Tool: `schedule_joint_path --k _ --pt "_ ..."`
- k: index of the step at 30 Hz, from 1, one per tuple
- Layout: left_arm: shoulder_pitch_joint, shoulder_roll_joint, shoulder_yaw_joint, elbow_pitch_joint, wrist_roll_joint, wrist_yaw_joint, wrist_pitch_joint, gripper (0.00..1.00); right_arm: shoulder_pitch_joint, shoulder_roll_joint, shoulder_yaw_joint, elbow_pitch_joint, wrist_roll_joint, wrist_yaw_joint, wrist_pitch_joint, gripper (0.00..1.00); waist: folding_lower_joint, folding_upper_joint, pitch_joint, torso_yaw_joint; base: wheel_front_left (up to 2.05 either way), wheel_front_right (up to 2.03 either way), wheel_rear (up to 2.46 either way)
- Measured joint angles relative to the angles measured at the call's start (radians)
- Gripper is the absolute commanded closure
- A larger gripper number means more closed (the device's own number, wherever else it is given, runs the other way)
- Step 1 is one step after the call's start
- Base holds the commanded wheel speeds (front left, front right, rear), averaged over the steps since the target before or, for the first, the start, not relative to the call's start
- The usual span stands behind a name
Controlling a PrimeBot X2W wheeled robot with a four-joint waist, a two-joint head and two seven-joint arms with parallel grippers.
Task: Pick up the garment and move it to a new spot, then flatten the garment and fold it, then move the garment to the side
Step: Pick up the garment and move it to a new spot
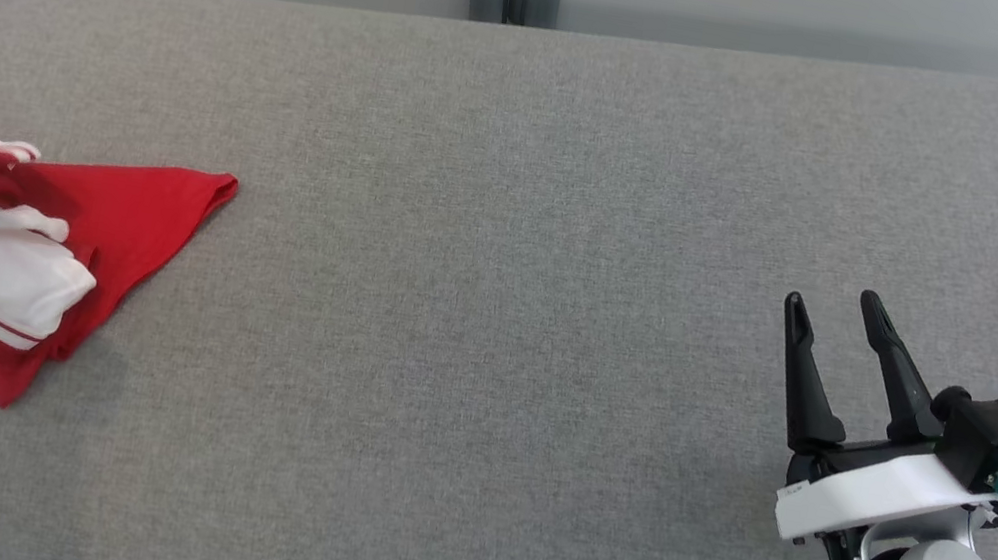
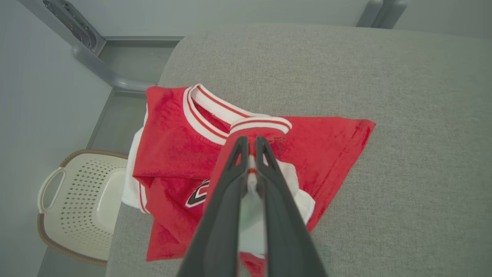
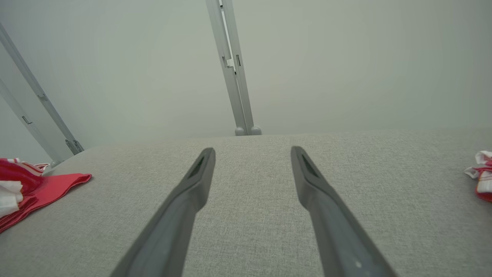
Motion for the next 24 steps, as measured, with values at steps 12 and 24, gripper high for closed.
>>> schedule_joint_path --k 12,24 --pt "-0.044 0.011 -0.156 -0.345 -0.027 -0.001 -0.059 1.0 0.054 0.013 -0.008 0.016 -0.004 0.0 0.0 0.0 0.0 0.0 -0.116 -0.057 0.0 0.0 0.0" --pt "-0.104 -0.125 -0.267 -0.581 -0.047 0.008 -0.025 1.0 0.055 0.013 -0.035 0.006 -0.005 0.0 0.0 0.0 -0.0001 0.0 -0.138 -0.215 0.0 0.0 0.0"
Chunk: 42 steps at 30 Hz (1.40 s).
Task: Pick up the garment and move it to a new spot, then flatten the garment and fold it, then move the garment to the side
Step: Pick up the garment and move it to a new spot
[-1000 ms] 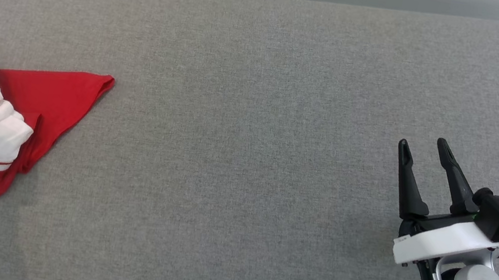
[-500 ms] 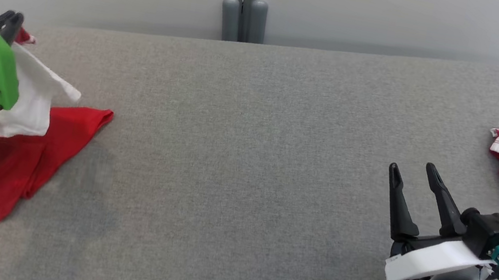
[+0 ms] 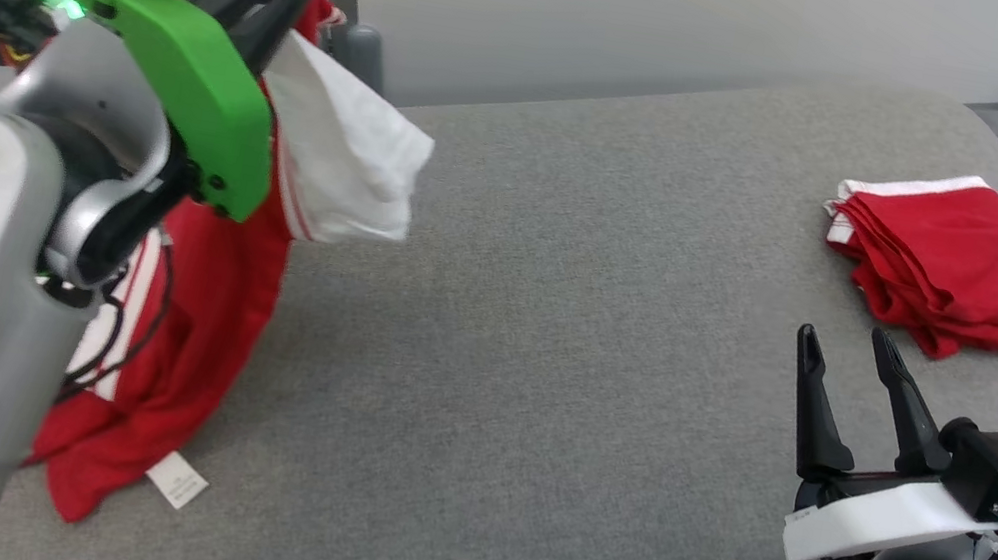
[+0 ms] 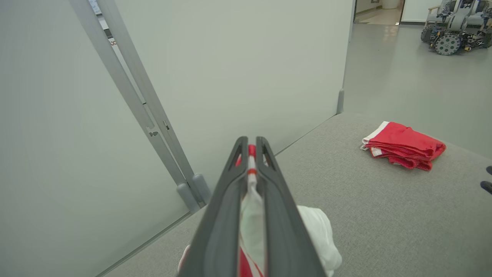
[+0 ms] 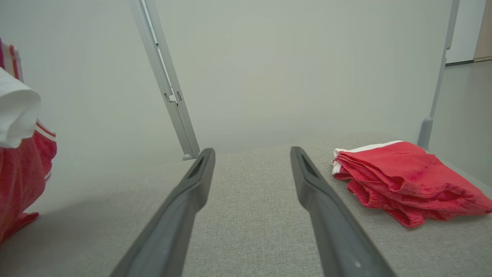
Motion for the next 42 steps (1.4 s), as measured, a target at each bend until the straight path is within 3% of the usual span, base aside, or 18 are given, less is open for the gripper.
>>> schedule_joint_path --k 4,9,12,16,17,18,25,34,37,42 --pt "-0.003 -0.109 -0.062 0.006 -0.003 0.011 -0.026 1.0 -0.003 0.007 -0.002 -0.002 0.002 0.0 0.0 0.0 0.0 0.0 0.018 -0.052 0.0 0.0 0.0" --pt "-0.011 -0.25 -0.115 0.135 -0.012 0.018 -0.129 1.0 -0.034 0.017 -0.003 -0.008 0.009 0.0 0.0 0.0 0.0 0.0 0.068 -0.102 0.0 0.0 0.0" --pt "-0.039 -0.302 -0.143 0.259 -0.005 0.018 -0.213 1.0 -0.045 0.026 0.004 -0.007 0.009 0.0 0.0 0.0 0.0 0.0 0.101 -0.129 0.0 0.0 0.0" --pt "-0.065 -0.329 -0.221 0.433 0.008 0.008 -0.311 1.0 -0.062 0.033 0.011 -0.003 0.012 0.0 0.0 0.0 0.0 0.0 0.141 -0.163 0.0 0.0 0.0" --pt "-0.071 -0.333 -0.242 0.466 0.008 0.006 -0.328 0.63 -0.066 0.034 0.011 -0.002 0.013 0.0 0.0 0.0 0.0 0.0 0.148 -0.17 0.0 0.0 0.0" --pt "-0.077 -0.336 -0.268 0.506 0.002 0.005 -0.344 0.0 -0.067 0.034 0.011 0.0 0.014 0.0 0.0 0.0 0.0 0.0 0.156 -0.178 0.0 0.0 0.0" --pt "-0.109 -0.339 -0.44 0.586 -0.108 -0.004 -0.442 0.0 -0.068 0.027 0.003 0.012 0.01 0.0 0.0 0.0 0.0 0.0 0.177 -0.195 0.0 0.0 0.0" --pt "-0.134 -0.337 -0.467 0.625 -0.142 0.034 -0.59 0.0 -0.046 0.012 0.005 0.01 0.004 0.0 0.0 0.0 0.0 0.0 0.141 -0.12 0.0 0.0 0.0" --pt "-0.117 -0.31 -0.452 0.616 -0.134 0.059 -0.655 0.0 -0.031 0.004 0.004 0.01 0.002 0.0 0.0 0.0 0.0 0.0001 0.119 -0.082 0.0 0.0 0.0" --pt "0.005 -0.219 -0.416 0.561 -0.126 0.113 -0.728 0.0 0.002 -0.003 0.007 0.01 0.002 0.0 0.0 0.0 0.0 0.0 0.08 -0.014 0.0 0.0 0.0"
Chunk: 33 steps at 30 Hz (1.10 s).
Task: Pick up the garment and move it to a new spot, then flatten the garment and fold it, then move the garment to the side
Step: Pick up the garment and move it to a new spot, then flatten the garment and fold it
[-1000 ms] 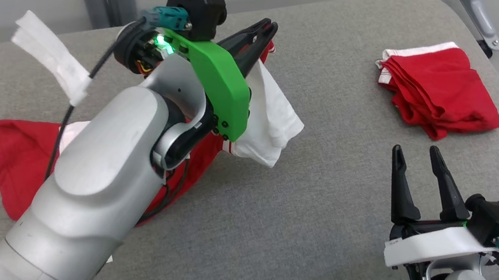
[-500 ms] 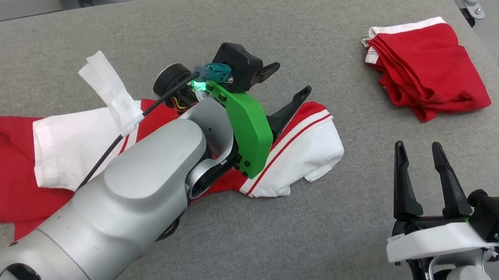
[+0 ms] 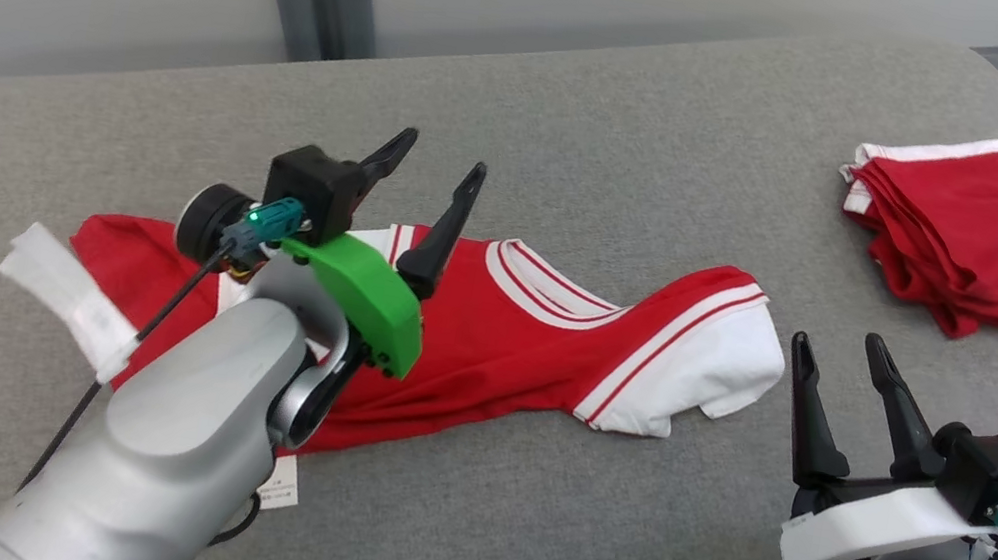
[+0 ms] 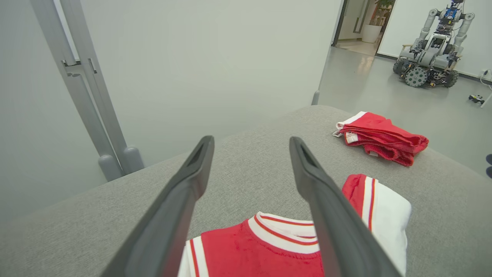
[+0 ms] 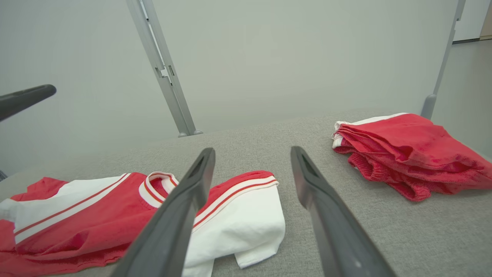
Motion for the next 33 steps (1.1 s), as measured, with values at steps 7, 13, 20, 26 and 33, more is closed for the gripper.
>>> schedule_joint_path --k 7,13,20,26,33 --pt "0.181 0.142 0.069 -0.163 0.016 0.102 -0.036 0.0 0.02 -0.011 0.003 -0.002 0.001 0.0 0.0 0.0 0.0 0.0 -0.056 0.08 0.0 0.0 0.0" --pt "0.384 0.225 0.18 -0.379 0.044 0.188 -0.041 0.0 0.039 -0.009 0.001 -0.003 0.004 0.0 0.0 0.0 0.0 0.0 -0.098 0.122 0.0 0.0 0.0" --pt "0.625 0.216 0.334 -0.581 0.162 0.263 -0.042 0.0 0.061 -0.006 -0.02 -0.012 0.007 0.0 0.0 0.0 0.0 0.0 -0.117 0.145 0.0 0.0 0.0" --pt "0.74 0.154 0.422 -0.627 0.226 0.256 -0.042 0.0 0.087 -0.009 -0.051 -0.021 0.005 0.0 0.0 0.0 0.0 0.0 -0.119 0.148 0.0 0.0 0.0" --pt "0.788 0.088 0.493 -0.616 0.281 0.2 -0.042 0.0 0.096 -0.012 -0.055 -0.031 0.003 0.0 0.0 0.0 0.0 0.0 -0.12 0.141 0.0 0.0 0.0"
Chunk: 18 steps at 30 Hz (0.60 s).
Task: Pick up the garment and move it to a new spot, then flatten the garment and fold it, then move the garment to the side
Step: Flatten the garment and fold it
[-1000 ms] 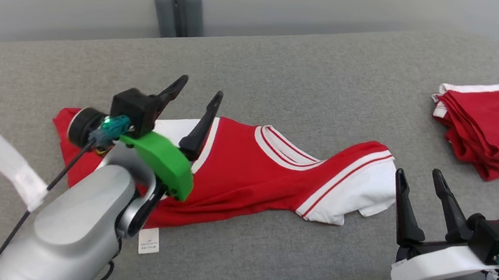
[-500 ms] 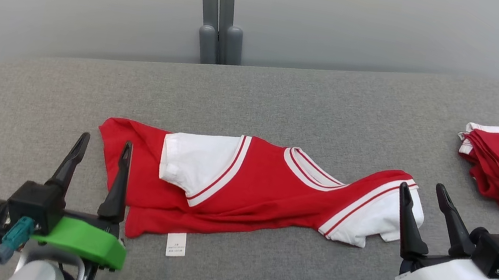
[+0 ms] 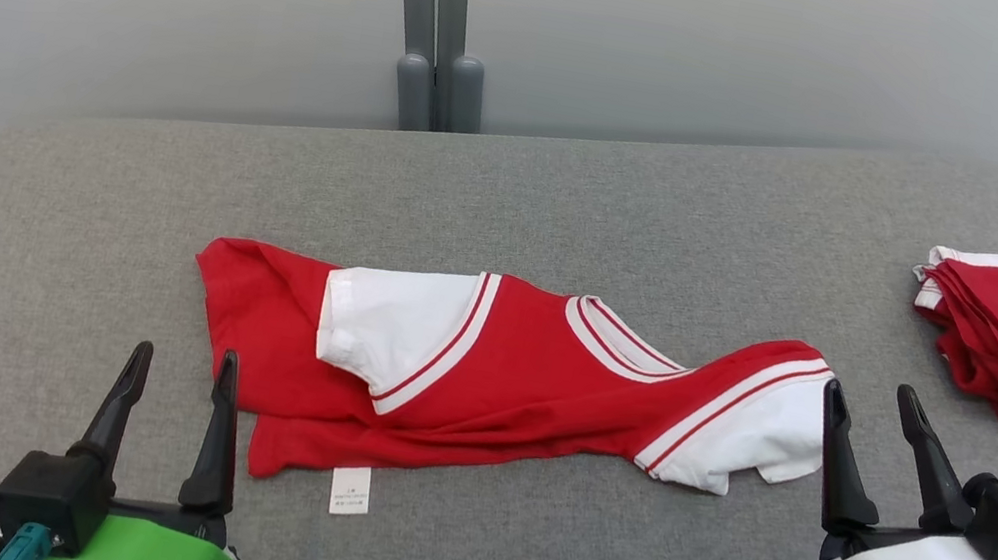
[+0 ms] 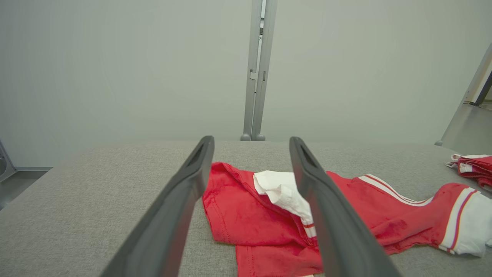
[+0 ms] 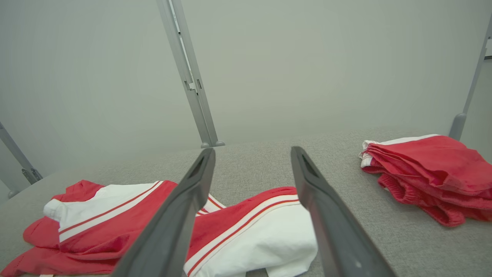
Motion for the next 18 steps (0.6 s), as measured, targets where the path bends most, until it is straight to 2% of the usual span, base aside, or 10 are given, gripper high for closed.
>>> schedule_joint_path --k 7,11,14,18 --pt "0.008 -0.042 0.047 0.022 0.046 -0.048 0.0 0.0 0.0 -0.002 0.007 -0.004 -0.003 0.0 0.0 0.0 0.0 0.0 0.003 0.0 0.0 0.0 0.0" --pt "0.007 -0.066 0.044 0.038 0.064 -0.08 0.0 0.0 -0.015 -0.018 0.044 0.007 -0.002 0.0 0.0 0.0 0.0 0.0 0.005 0.02 0.0 0.0 0.0" --pt "0.004 -0.082 0.042 0.048 0.074 -0.095 0.0 0.0 -0.065 -0.05 0.077 0.042 0.01 0.0 0.001 0.0 0.0 0.0 0.009 0.05 0.0 0.0 0.0" --pt "-0.008 -0.092 0.047 0.059 0.083 -0.111 0.0 0.0 -0.18 -0.081 0.134 0.119 0.055 0.0 0.074 0.0 0.0 0.0 0.022 0.098 0.0 0.0 0.0"
